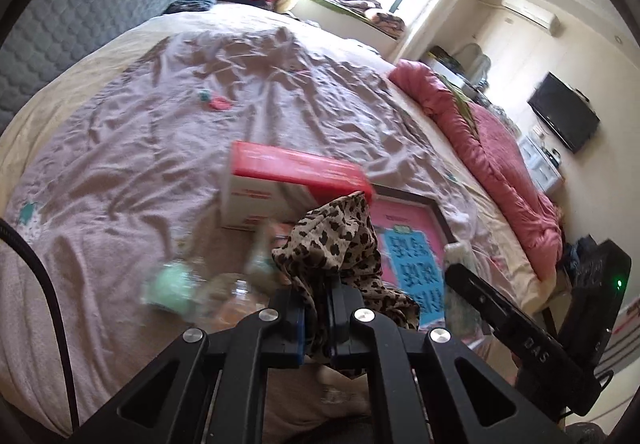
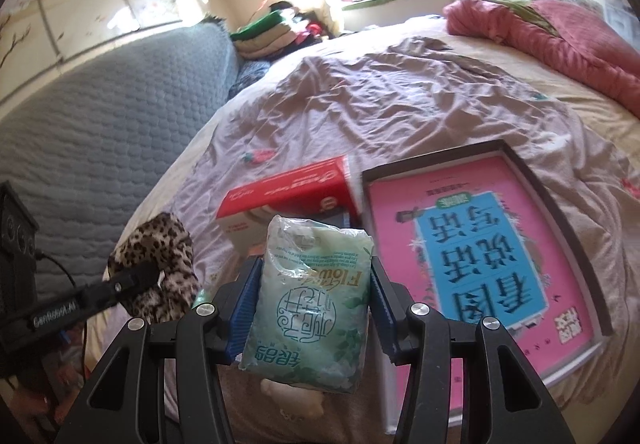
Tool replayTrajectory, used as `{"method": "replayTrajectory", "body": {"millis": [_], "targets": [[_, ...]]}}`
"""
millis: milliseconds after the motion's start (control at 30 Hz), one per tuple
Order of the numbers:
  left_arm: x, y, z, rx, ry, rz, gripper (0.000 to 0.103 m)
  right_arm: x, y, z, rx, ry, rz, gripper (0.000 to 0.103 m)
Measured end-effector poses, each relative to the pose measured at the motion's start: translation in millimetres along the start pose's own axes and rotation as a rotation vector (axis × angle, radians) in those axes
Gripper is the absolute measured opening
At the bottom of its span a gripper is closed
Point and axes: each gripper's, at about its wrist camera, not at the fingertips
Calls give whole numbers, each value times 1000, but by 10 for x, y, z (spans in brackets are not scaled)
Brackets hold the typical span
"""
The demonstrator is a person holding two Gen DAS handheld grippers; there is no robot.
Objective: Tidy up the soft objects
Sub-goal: 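Carry the scrunchie with the left tool while the right tool carries the tissue pack to the pink tray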
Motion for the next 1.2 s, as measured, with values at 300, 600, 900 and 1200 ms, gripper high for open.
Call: {"method": "replayTrajectory", "body": {"millis": [300,600,900,1200], "targets": [[692,-205,-15,-40,-85,67,8,436,291,-180,80,-90,65,53],[1259,-616,63,-122,-185,71,8,818,379,-281,117,-124,151,49],[1450,-1082,219,-230,-246,40,8,1364,69,-184,18,-201,255,38],[1650,-1471,385,-330,-332,-2,8,1639,15,-113,-33,-246,296,38]]}}
Point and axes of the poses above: each gripper's, at about its wrist camera, not at the fingertips, and y roughly against the way its jaws point, x to its right, z to its underside, and after that the axes turned 14 degrees about -y, right-handed
